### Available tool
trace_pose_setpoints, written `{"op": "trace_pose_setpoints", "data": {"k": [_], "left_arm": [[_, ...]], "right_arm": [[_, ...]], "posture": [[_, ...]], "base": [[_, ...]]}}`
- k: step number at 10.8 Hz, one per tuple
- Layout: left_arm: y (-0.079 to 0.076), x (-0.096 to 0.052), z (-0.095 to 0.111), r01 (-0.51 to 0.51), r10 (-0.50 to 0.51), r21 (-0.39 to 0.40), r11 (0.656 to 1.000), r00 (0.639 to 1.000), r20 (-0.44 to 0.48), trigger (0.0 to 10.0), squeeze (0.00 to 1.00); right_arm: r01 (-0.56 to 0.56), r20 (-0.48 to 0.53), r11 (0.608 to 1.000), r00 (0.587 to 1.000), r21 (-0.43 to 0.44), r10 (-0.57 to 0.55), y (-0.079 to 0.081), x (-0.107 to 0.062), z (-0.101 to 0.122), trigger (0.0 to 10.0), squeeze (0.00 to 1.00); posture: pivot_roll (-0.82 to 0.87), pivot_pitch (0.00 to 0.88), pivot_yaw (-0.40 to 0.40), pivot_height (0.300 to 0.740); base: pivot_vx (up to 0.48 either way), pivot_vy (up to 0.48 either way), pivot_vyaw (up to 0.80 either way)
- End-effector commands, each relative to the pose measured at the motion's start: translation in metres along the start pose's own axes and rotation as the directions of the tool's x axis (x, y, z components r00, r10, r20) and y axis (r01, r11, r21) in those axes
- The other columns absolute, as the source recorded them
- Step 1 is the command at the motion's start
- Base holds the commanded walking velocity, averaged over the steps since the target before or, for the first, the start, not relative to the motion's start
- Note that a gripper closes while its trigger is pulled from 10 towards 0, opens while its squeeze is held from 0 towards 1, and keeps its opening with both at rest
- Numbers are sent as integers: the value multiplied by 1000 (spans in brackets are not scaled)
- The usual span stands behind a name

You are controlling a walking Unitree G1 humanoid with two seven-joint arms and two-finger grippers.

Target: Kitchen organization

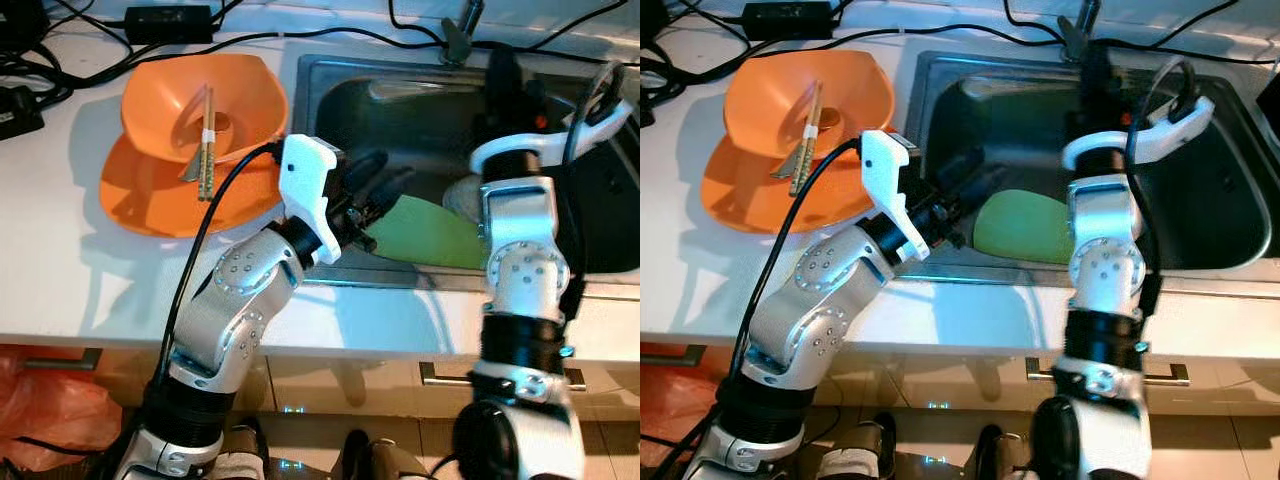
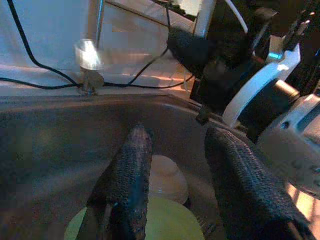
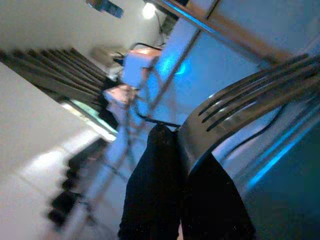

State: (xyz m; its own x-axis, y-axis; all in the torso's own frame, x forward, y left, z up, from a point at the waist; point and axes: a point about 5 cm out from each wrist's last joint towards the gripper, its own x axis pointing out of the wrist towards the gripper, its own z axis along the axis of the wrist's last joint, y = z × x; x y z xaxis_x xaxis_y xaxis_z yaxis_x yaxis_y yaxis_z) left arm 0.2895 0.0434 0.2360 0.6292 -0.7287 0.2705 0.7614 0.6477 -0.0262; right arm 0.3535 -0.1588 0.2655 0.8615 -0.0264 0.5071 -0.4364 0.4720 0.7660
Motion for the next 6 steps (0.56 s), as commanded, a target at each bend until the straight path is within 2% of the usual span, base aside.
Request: {"op": "trace_pose_setpoints", "data": {"k": [1,2,4,5,6], "left_arm": [[-6,2,2,29,-29,16,999,999,13,10000,0],[-6,1,2,30,-31,20,999,999,8,10000,0],[-5,0,0,24,-24,40,999,1000,-11,10000,0],[-4,-1,-1,19,-18,49,999,1000,-21,10000,0],[0,-5,-6,8,-2,97,995,998,-65,10000,0]], "right_arm": [[13,-1,998,1000,-68,-13,-2,0,0,10000,0],[18,-16,978,1000,-210,-22,-6,-1,0,10000,0],[-17,-47,924,999,-381,-1,-8,-2,-2,10000,0],[-28,-73,881,997,-473,-8,-11,-3,-5,10000,0],[-42,-100,815,995,-578,-20,-16,-4,-11,10000,0]], "posture": [[171,196,-52,740],[170,195,-52,740],[167,194,-51,740],[169,191,-51,740],[172,190,-50,740]], "base": [[0,0,0],[0,0,0],[0,0,0],[0,0,0],[0,0,0]]}}
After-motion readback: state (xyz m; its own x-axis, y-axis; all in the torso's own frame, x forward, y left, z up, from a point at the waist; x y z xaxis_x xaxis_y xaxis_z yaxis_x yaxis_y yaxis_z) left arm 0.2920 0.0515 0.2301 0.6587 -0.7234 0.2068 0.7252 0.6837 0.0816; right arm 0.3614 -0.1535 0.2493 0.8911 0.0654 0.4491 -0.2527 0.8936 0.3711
